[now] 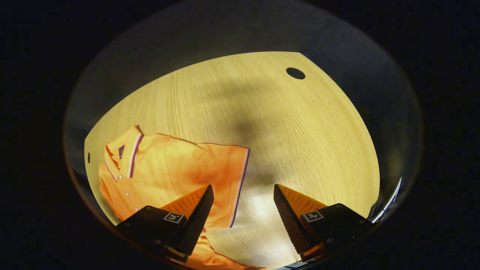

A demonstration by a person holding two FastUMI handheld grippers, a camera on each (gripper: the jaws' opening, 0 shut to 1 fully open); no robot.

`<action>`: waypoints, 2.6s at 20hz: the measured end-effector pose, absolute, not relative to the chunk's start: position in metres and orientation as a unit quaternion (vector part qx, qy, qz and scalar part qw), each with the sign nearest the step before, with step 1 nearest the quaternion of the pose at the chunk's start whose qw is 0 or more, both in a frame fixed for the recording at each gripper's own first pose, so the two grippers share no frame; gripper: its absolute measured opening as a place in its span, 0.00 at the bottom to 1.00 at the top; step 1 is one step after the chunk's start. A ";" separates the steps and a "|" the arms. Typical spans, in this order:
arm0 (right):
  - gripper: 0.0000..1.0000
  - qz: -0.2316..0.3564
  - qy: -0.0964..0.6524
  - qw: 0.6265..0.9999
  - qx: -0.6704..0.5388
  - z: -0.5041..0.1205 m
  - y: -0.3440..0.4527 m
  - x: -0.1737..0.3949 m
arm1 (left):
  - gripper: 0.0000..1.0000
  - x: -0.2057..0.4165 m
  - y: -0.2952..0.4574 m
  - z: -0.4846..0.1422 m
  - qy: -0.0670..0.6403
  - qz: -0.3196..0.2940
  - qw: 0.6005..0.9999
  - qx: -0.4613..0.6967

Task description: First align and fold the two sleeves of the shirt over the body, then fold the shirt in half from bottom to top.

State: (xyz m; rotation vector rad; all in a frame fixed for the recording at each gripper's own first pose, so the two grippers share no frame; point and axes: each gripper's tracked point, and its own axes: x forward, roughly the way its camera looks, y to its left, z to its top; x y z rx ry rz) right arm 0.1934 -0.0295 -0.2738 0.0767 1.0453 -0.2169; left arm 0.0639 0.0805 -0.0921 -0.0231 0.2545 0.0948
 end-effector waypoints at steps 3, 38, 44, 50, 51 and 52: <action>0.98 -0.098 0.518 0.848 0.044 -0.286 -0.029 0.195 | 0.98 0.070 0.072 -0.097 0.132 0.038 0.990 -0.014; 0.09 0.060 0.413 0.909 0.005 -0.196 0.131 0.194 | 0.98 0.038 0.148 -0.113 0.143 0.051 0.986 -0.067; 0.53 0.017 0.446 0.893 -0.053 -0.238 0.103 0.204 | 0.98 0.038 0.156 -0.123 0.155 0.049 0.985 -0.063; 0.64 -0.020 0.470 0.878 -0.085 -0.273 0.084 0.222 | 0.98 0.040 0.153 -0.127 0.163 0.051 0.984 -0.042; 0.63 -0.017 0.478 0.874 -0.084 -0.278 0.084 0.220 | 0.98 0.040 0.153 -0.127 0.163 0.052 0.984 -0.043; 0.60 -0.006 0.492 0.867 -0.076 -0.282 0.091 0.216 | 0.98 0.041 0.153 -0.127 0.165 0.053 0.984 -0.044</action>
